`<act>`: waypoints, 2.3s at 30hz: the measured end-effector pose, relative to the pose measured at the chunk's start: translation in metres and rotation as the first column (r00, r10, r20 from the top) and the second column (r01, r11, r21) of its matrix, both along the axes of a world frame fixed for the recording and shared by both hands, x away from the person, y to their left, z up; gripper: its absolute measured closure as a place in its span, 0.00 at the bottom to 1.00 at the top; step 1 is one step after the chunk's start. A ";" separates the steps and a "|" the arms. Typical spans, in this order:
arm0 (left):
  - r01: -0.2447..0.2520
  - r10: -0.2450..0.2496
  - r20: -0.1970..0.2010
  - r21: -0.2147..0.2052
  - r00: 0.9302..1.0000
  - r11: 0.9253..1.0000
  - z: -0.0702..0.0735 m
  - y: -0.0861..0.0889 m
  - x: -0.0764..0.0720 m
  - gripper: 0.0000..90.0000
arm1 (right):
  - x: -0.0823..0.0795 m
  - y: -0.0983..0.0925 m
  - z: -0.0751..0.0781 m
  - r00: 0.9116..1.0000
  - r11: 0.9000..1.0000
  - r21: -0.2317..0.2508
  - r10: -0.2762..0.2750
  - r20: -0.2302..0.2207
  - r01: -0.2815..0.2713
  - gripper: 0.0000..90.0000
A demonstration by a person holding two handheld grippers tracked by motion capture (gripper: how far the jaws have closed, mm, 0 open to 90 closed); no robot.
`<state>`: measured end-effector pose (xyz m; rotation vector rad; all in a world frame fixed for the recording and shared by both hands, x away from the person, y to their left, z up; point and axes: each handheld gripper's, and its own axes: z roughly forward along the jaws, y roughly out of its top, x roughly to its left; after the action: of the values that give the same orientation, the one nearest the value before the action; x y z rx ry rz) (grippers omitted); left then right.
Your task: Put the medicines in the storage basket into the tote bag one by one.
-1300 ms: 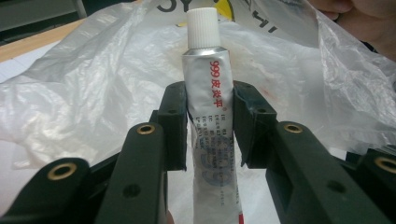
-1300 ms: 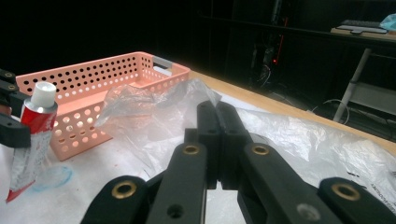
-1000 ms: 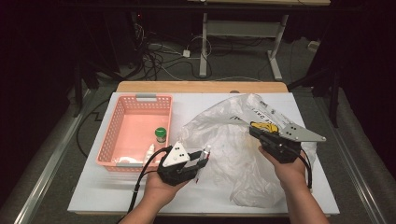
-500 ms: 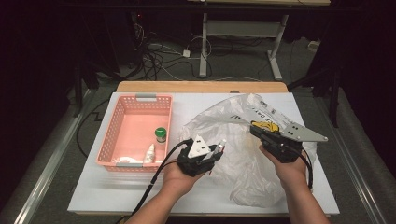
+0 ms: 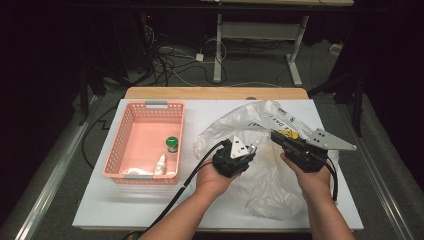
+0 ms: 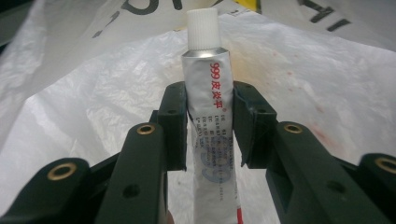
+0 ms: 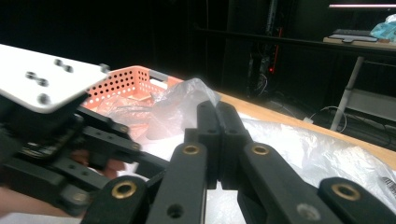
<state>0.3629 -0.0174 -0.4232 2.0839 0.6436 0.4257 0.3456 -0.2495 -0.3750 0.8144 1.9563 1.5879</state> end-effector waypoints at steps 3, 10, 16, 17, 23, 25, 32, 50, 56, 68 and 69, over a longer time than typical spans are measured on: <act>-0.002 0.002 -0.010 -0.003 1.000 1.000 -0.003 -0.009 0.007 0.73 | 0.000 0.000 0.000 1.000 1.000 0.002 -0.002 0.000 0.002 1.00; -0.005 0.005 -0.020 0.000 1.000 1.000 -0.011 -0.023 0.014 0.73 | 0.000 -0.002 0.003 1.000 1.000 0.011 -0.006 0.010 0.006 1.00; -0.008 0.008 -0.019 0.001 1.000 1.000 -0.019 -0.032 0.021 0.73 | -0.001 -0.003 0.005 1.000 1.000 0.014 -0.007 0.018 0.007 1.00; -0.011 0.011 -0.023 -0.001 1.000 1.000 -0.021 -0.034 0.022 0.73 | -0.001 -0.003 0.005 1.000 1.000 0.017 -0.007 0.018 0.007 1.00; -0.020 0.020 -0.038 -0.004 0.999 1.000 -0.024 -0.040 0.029 0.73 | 0.000 -0.005 0.006 1.000 1.000 0.019 -0.008 0.022 0.007 1.00; -0.026 0.026 -0.037 -0.009 0.999 1.000 -0.025 -0.042 0.030 0.73 | 0.000 -0.005 0.006 1.000 1.000 0.021 -0.010 0.020 0.010 1.00; 0.001 -0.002 -0.067 -0.007 0.998 1.000 -0.027 -0.044 0.028 0.64 | 0.001 -0.006 0.005 1.000 1.000 0.022 -0.014 0.017 0.014 1.00; 0.035 -0.045 -0.127 -0.079 0.991 0.996 -0.024 0.007 -0.014 0.53 | 0.000 -0.005 0.004 1.000 1.000 0.012 -0.004 0.009 0.004 1.00; 0.023 -0.034 -0.114 -0.094 0.993 0.995 -0.025 0.026 -0.031 0.44 | 0.000 -0.005 0.004 1.000 1.000 0.011 -0.005 0.009 0.005 1.00; 0.035 -0.050 -0.137 -0.108 0.989 0.994 -0.017 0.055 -0.049 0.19 | -0.001 -0.006 0.004 1.000 1.000 0.006 -0.008 0.009 0.008 1.00; 0.034 -0.049 -0.134 -0.112 0.990 0.993 -0.015 0.058 -0.051 0.17 | -0.001 -0.006 0.003 1.000 1.000 0.006 -0.009 0.008 0.009 1.00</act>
<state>0.3117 0.0404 -0.4385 2.0306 0.6869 0.2206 0.3445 -0.2550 -0.3716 0.8168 1.9412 1.5898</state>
